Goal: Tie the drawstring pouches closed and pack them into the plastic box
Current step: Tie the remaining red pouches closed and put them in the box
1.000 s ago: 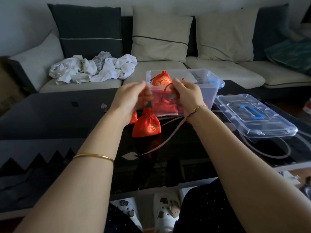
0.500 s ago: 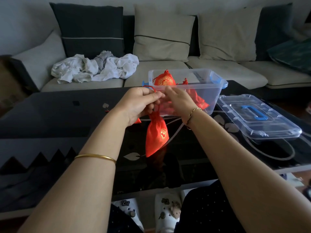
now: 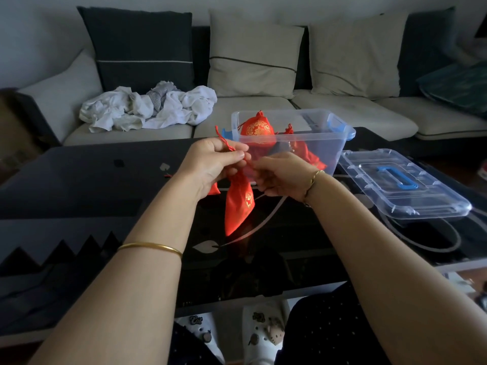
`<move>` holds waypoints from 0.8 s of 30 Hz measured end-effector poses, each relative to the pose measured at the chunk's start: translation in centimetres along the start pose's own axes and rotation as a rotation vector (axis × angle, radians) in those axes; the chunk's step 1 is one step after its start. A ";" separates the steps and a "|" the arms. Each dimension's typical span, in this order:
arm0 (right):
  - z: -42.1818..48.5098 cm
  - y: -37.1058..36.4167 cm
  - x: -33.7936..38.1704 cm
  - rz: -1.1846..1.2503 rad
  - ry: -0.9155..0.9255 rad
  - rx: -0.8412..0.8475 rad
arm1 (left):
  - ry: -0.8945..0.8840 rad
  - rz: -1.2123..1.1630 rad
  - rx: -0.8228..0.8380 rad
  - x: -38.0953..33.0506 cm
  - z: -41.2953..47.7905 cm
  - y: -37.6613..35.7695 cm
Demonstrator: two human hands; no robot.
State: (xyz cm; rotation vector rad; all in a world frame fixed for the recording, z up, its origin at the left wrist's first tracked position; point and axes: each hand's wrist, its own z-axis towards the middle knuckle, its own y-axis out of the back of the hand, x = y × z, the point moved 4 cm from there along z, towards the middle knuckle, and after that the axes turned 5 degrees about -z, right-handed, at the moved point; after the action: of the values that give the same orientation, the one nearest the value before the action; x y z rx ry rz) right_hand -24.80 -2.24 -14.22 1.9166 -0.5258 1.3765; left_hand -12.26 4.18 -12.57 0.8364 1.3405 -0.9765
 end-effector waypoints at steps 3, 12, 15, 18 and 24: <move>0.5 0.3 0.3 0.022 0.087 -0.198 | -0.011 0.033 0.060 -0.3 0.0 -0.3; 1.2 -1.1 0.0 0.199 0.147 -0.065 | -0.516 0.709 0.000 -1.6 -0.9 -1.3; 1.4 -1.2 0.0 0.271 0.149 -0.023 | -0.639 0.887 -0.035 -1.6 -1.1 -1.5; 1.6 -1.4 -0.1 0.360 0.146 0.034 | -0.745 0.973 -0.098 -1.8 -1.3 -1.6; 1.2 -1.3 -0.2 0.437 0.062 0.117 | -0.850 0.977 -0.154 -1.9 -1.6 -1.8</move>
State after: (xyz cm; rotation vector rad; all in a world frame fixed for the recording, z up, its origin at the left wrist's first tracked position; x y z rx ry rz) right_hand -23.17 -2.31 -14.99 1.9146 -0.8896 1.7677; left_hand -14.49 5.07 -10.72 0.6987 0.1824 -0.3360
